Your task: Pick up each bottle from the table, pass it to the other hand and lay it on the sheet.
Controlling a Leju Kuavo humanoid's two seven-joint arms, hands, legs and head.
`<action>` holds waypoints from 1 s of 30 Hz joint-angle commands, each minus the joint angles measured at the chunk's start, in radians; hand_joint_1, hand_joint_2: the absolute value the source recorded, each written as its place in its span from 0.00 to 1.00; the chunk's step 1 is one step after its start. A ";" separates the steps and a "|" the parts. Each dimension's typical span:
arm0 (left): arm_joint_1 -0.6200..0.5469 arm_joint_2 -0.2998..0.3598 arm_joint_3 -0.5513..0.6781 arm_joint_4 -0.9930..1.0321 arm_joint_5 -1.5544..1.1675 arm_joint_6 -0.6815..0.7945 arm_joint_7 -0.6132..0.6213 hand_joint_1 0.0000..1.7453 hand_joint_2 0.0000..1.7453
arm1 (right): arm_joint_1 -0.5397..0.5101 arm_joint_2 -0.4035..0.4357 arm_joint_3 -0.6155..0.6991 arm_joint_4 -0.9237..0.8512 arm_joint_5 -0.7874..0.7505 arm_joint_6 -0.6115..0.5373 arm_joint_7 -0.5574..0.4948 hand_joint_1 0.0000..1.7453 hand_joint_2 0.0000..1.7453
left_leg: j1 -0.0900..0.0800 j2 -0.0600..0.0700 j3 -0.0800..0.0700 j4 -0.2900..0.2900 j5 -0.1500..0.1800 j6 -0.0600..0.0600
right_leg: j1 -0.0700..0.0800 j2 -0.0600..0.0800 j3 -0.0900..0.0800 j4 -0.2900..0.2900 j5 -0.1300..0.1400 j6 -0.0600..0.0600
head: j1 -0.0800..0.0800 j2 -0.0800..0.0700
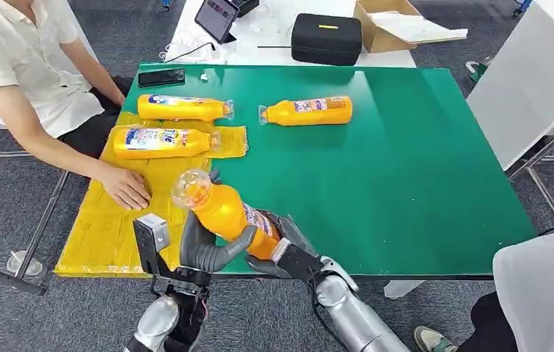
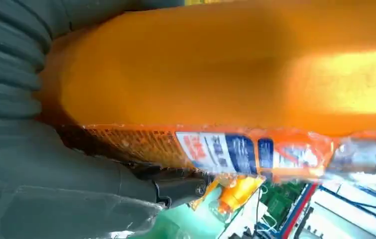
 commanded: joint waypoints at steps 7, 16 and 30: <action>0.001 0.028 0.068 -0.012 0.187 -0.241 0.032 1.00 1.00 | 0.001 0.030 0.011 -0.008 -0.190 0.160 -0.036 0.00 0.00 | 0.000 0.002 0.002 0.000 -0.001 0.001 | 0.000 0.001 0.001 0.000 -0.001 -0.001 | 0.000 0.000; 0.108 0.010 0.196 -0.209 0.169 -0.157 -0.006 1.00 1.00 | 0.098 0.021 -0.135 -0.023 -0.177 -0.051 -0.046 0.00 0.00 | 0.000 0.000 0.001 -0.001 -0.001 0.001 | 0.000 -0.001 0.001 -0.001 -0.001 -0.001 | 0.000 0.000; 0.024 0.074 0.327 0.091 -1.089 0.641 -0.107 0.82 1.00 | 0.220 0.006 -0.360 -0.370 0.132 -0.699 -0.068 0.00 0.00 | -0.001 -0.002 0.001 -0.002 0.000 0.001 | -0.001 -0.003 0.000 -0.001 -0.001 -0.001 | 0.000 0.000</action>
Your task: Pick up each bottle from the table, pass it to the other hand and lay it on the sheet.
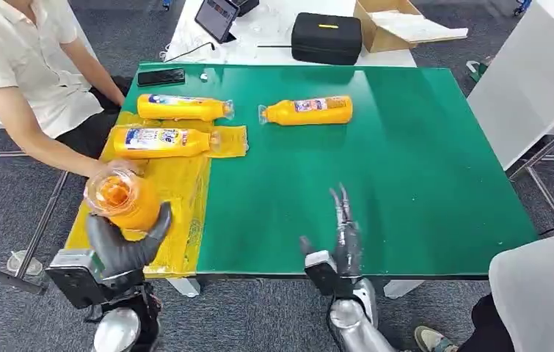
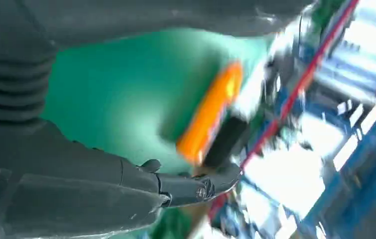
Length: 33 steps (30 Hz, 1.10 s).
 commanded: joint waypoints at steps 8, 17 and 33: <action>-0.288 0.097 0.045 0.780 -0.685 0.118 0.121 1.00 1.00 | -0.024 -0.047 -0.029 -0.123 -0.044 -0.016 0.000 0.00 0.00 | -0.001 0.000 0.007 -0.003 0.001 0.001 | -0.001 -0.002 0.007 -0.002 0.000 -0.002 | 0.000 0.000; -0.411 0.110 0.000 1.004 -0.674 -0.103 0.235 0.19 1.00 | -0.074 -0.097 0.138 -0.055 -0.157 -0.010 0.000 0.00 0.00 | -0.001 0.001 0.005 -0.001 0.001 0.001 | 0.000 0.000 0.005 -0.001 0.000 -0.001 | 0.000 0.000; -0.455 0.150 -0.030 1.100 -0.629 -0.436 0.206 0.00 1.00 | -0.110 -0.103 0.189 -0.017 -0.192 0.018 0.000 0.00 0.00 | -0.001 0.000 0.012 -0.002 0.003 0.001 | 0.000 -0.001 0.014 -0.001 0.001 -0.002 | 0.000 0.000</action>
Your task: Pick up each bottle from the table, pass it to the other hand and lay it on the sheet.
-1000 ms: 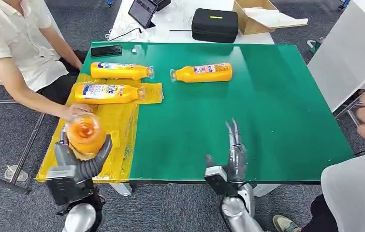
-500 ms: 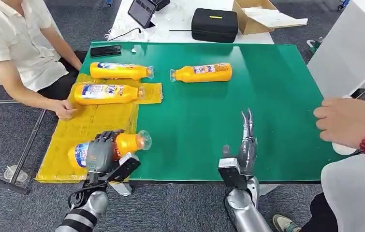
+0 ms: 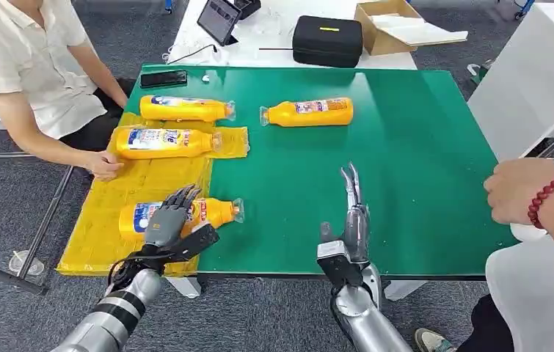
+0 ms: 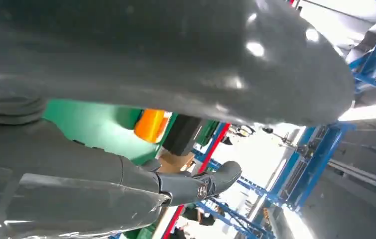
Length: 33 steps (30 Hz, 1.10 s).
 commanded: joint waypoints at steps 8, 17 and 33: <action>0.031 0.034 -0.001 0.004 0.135 -0.124 -0.149 0.00 1.00 | -0.071 -0.042 0.069 0.096 -0.003 -0.020 0.000 0.00 0.00 | -0.001 0.001 0.006 -0.001 0.002 0.000 | 0.000 0.002 0.004 -0.001 0.003 -0.003 | 0.000 0.000; 0.184 -0.042 0.014 -0.448 0.324 -0.050 -0.217 0.00 1.00 | -0.064 -0.048 -0.006 0.094 0.045 -0.026 0.000 0.00 0.00 | -0.001 -0.001 0.000 0.001 0.004 0.002 | 0.000 -0.002 0.000 0.000 0.003 -0.002 | 0.000 0.000; 0.348 -0.086 -0.184 -0.893 0.718 0.032 -0.186 0.00 1.00 | -0.180 -0.074 -0.183 0.489 0.533 -0.019 0.057 0.00 1.00 | -0.001 -0.001 -0.010 0.000 0.003 0.002 | 0.000 -0.001 -0.010 -0.001 0.004 -0.001 | 0.000 0.000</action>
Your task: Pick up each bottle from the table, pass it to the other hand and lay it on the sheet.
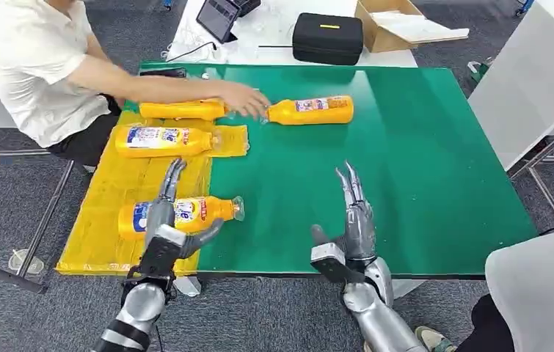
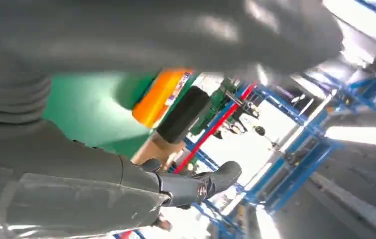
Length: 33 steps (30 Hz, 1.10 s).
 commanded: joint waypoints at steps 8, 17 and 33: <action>0.075 -0.032 -0.177 -0.124 0.329 -0.004 0.055 0.00 1.00 | -0.248 -0.128 -0.247 0.513 0.631 -0.003 0.174 0.00 1.00 | -0.004 0.000 0.003 -0.001 0.000 0.004 | -0.003 -0.002 0.004 -0.001 -0.001 0.000 | 0.000 0.000; 0.069 -0.028 -0.187 -0.128 0.314 0.032 0.050 0.00 1.00 | -0.325 -0.173 -0.147 0.608 0.717 0.050 0.263 0.00 1.00 | -0.003 0.000 0.001 0.000 0.000 0.003 | -0.003 -0.001 0.002 0.000 0.000 0.001 | 0.000 0.000; 0.041 -0.034 -0.216 -0.104 0.291 0.043 0.054 0.00 1.00 | -0.428 -0.153 -0.106 0.695 0.738 0.154 0.316 0.00 1.00 | -0.003 0.001 0.002 0.000 -0.001 0.003 | -0.002 -0.001 0.003 0.000 0.000 0.000 | 0.000 0.000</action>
